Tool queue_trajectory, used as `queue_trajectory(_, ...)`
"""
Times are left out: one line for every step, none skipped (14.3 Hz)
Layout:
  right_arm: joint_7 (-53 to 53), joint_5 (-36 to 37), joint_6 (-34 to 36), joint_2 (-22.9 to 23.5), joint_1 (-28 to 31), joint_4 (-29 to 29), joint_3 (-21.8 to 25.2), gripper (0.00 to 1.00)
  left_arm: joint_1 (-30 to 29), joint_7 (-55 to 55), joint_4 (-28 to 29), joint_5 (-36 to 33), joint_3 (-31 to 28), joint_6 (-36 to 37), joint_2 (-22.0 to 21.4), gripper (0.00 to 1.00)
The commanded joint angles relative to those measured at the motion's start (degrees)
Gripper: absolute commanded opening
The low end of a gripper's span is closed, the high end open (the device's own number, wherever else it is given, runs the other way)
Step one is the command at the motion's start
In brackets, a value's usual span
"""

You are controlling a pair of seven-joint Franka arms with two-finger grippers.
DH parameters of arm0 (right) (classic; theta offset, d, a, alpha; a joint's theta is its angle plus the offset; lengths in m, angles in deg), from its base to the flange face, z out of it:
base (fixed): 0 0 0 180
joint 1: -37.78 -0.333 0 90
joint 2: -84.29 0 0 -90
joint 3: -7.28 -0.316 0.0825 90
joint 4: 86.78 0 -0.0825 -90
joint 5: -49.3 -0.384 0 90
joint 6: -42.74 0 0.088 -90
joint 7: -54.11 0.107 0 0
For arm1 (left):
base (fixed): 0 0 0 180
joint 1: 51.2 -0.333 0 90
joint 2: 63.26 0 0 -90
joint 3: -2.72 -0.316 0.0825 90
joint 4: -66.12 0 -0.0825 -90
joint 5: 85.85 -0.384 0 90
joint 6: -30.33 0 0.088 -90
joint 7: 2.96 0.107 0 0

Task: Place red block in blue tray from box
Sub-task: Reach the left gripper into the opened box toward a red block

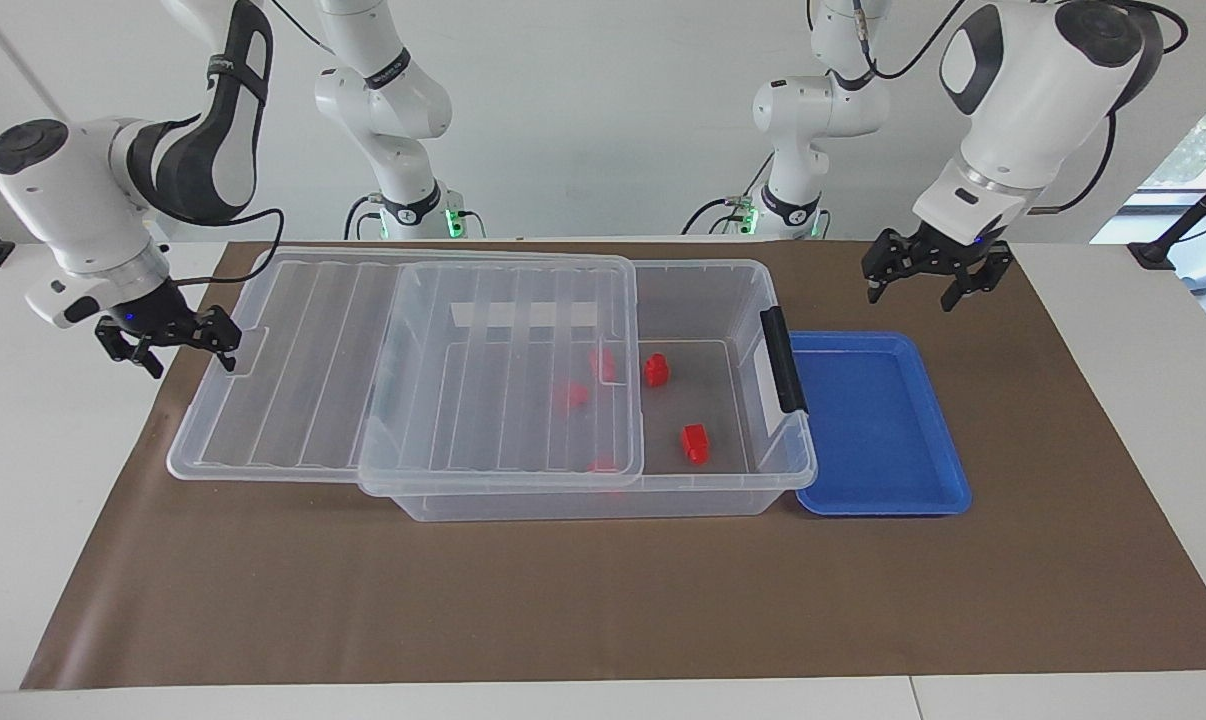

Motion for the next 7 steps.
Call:
queue_trajectory(-2.6, 1.0, -1.1, 0.5, 1.7, -0.5, -0.3, 1.00, 6.4, -8.6, 7.0, 0.6, -0.5, -7.7, -2.1, 1.00)
queue_trajectory(-2.9, 1.3, -1.0, 0.5, 2.1, -0.6, -0.4, 1.00, 8.7, -12.5, 8.3, 0.6, -0.5, -9.8, -1.8, 1.00)
queue_trajectory(-3.0, 1.8, -1.1, 0.5, 2.3, -0.7, -0.4, 1.00, 10.6, -15.7, 9.1, 0.5, -0.4, -11.8, -1.0, 1.00)
queue_trajectory(-3.0, 1.8, -1.1, 0.5, 2.4, -0.8, -0.4, 1.00, 12.4, -18.6, 9.6, 0.4, -0.4, -14.4, 0.4, 1.00)
queue_trajectory(-3.1, 2.1, -1.0, 0.5, 2.5, -0.8, -0.4, 1.00, 14.1, -21.4, 10.0, 0.2, -0.5, -17.0, 2.2, 0.98)
queue_trajectory(-3.3, 2.1, -1.1, 0.5, 2.7, -0.8, -0.4, 1.00, 15.5, -24.1, 10.5, -0.4, -0.5, -19.9, 4.1, 0.95)
queue_trajectory(-3.6, 2.1, -1.0, 0.5, 2.7, -0.8, -0.4, 1.00, 16.5, -25.9, 11.2, -1.0, -0.4, -23.3, 6.4, 0.95)
